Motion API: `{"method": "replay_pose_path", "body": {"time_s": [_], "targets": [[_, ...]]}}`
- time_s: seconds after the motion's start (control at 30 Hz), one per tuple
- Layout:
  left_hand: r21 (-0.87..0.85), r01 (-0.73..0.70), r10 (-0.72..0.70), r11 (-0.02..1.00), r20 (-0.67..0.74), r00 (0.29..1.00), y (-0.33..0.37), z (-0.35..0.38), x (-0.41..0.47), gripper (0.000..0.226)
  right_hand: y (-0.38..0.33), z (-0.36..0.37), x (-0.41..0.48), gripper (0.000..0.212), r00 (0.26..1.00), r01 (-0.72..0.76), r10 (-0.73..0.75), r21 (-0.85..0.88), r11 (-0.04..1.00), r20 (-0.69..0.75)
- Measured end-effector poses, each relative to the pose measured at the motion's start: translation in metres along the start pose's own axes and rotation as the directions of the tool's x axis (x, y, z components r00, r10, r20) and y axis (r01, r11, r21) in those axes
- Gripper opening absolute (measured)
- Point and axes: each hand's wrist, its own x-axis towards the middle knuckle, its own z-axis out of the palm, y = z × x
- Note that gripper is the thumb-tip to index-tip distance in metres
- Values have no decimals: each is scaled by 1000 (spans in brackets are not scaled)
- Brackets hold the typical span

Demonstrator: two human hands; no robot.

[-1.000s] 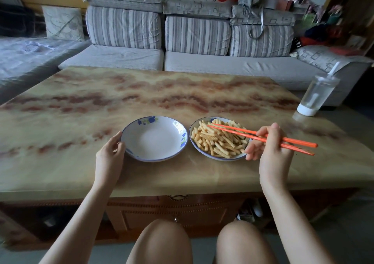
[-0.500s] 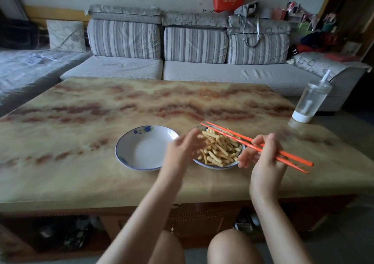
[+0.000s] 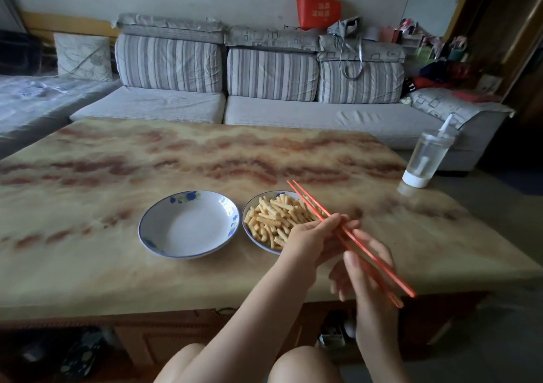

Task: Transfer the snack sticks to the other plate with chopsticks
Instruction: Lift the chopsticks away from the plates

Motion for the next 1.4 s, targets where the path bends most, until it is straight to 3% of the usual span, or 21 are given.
{"method": "replay_pose_path", "body": {"time_s": [0.1, 0.17, 0.2, 0.33, 0.43, 0.5, 0.63, 0.77, 0.83, 0.93, 1.0, 1.07, 1.13, 1.3, 1.4], "targets": [[13, -38, 38, 999, -1, 999, -1, 1, 13, 15, -3, -39, 5, 67, 986, -167, 167, -8, 986, -6], [66, -65, 66, 996, -15, 998, -2, 3, 22, 14, -13, -60, 15, 91, 938, -342, 346, -110, 933, 21], [106, -68, 71, 992, -18, 997, -3, 5, 28, 14, -17, -68, 20, 88, 904, -413, 425, -162, 896, 47], [234, -40, 41, 971, 3, 999, -17, 14, 53, 11, -17, -78, 44, 30, 794, -494, 580, -364, 790, 182], [274, -40, 48, 961, -23, 999, -26, 21, 70, 12, -6, -77, 58, 18, 792, -471, 586, -438, 766, 174], [389, -75, 111, 918, -71, 991, -32, 21, 81, 15, 1, -75, 66, 15, 792, -496, 595, -424, 758, 137], [708, -192, 333, 679, -65, 941, -48, 20, 81, 19, 22, -70, 85, 13, 786, -557, 616, -367, 745, 56], [796, -390, 447, 463, 171, 878, -69, 7, 66, 29, 46, -63, 101, 22, 788, -557, 615, -396, 730, 26], [849, -433, 417, 304, 290, 861, -77, -4, 68, 49, 56, -61, 106, 30, 796, -534, 605, -450, 716, 19], [891, -431, 309, 147, 372, 875, -81, -13, 68, 51, 68, -60, 110, 40, 826, -471, 563, -571, 673, -19], [911, -397, 222, 110, 367, 903, -81, -15, 64, 61, 70, -58, 109, 42, 870, -370, 491, -709, 601, -37], [925, -363, 219, 111, 333, 917, -82, -19, 62, 91, 69, -58, 107, 42, 909, -262, 415, -835, 484, -43], [927, -361, 229, 106, 330, 916, -82, -21, 62, 101, 67, -59, 106, 40, 922, -226, 384, -875, 428, -50], [933, -352, 270, 72, 322, 907, -89, -23, 66, 94, 68, -67, 106, 19, 913, -258, 404, -848, 463, -57], [935, -348, 339, 69, 306, 890, -95, -25, 68, 83, 70, -73, 103, 18, 918, -255, 395, -824, 506, -41]]}}
